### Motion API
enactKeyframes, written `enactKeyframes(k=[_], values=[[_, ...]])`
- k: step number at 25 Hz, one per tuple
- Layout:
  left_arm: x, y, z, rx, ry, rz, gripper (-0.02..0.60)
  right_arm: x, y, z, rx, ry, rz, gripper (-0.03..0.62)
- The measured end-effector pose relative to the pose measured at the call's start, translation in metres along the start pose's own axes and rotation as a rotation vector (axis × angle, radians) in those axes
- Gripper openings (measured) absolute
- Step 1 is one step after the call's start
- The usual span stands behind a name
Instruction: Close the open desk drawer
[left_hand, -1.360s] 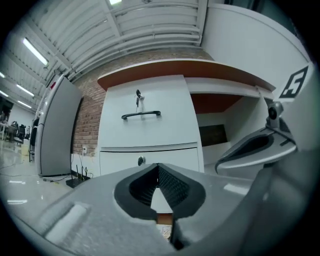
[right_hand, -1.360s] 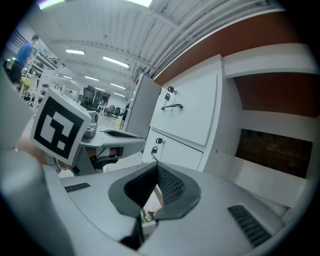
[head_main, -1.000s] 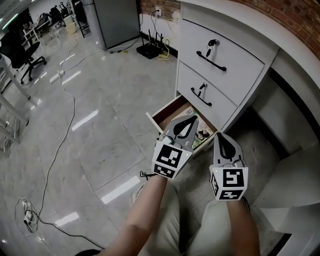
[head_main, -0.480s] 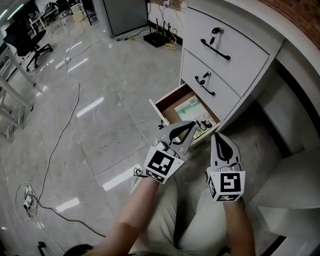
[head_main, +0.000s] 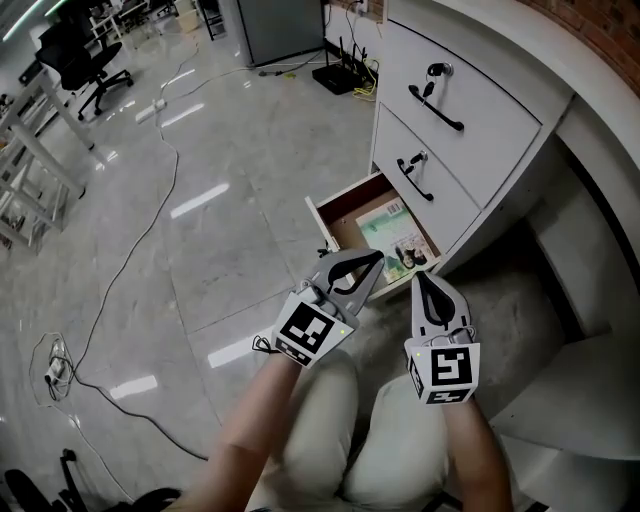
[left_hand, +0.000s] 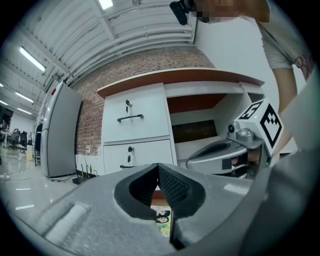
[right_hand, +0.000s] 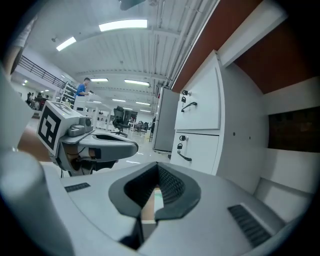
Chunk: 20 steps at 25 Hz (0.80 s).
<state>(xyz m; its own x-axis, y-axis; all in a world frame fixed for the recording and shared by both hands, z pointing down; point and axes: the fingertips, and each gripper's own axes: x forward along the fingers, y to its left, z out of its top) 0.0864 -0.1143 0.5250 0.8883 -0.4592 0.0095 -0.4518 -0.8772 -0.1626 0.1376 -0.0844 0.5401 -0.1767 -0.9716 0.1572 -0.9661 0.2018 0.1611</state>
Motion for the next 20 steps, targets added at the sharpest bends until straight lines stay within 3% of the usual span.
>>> enactKeyframes(k=[4, 8, 13, 17, 20], values=[[0.001, 0.004, 0.002, 0.029, 0.043, 0.039, 0.006, -0.002, 0.002, 0.002, 0.007, 0.012, 0.073, 0.011], [-0.006, 0.022, 0.002, 0.005, 0.067, 0.056, 0.006, 0.008, 0.000, -0.003, 0.032, 0.038, 0.099, 0.011], [-0.016, 0.054, -0.029, 0.010, 0.130, 0.007, 0.007, 0.031, -0.003, -0.003, 0.062, 0.041, 0.044, 0.011], [-0.023, 0.081, -0.054, -0.043, 0.141, -0.040, 0.008, 0.055, -0.004, -0.003, 0.076, 0.052, -0.020, 0.011], [-0.024, 0.091, -0.072, -0.037, 0.158, -0.097, 0.060, 0.071, -0.001, -0.010, 0.086, 0.070, -0.060, 0.011]])
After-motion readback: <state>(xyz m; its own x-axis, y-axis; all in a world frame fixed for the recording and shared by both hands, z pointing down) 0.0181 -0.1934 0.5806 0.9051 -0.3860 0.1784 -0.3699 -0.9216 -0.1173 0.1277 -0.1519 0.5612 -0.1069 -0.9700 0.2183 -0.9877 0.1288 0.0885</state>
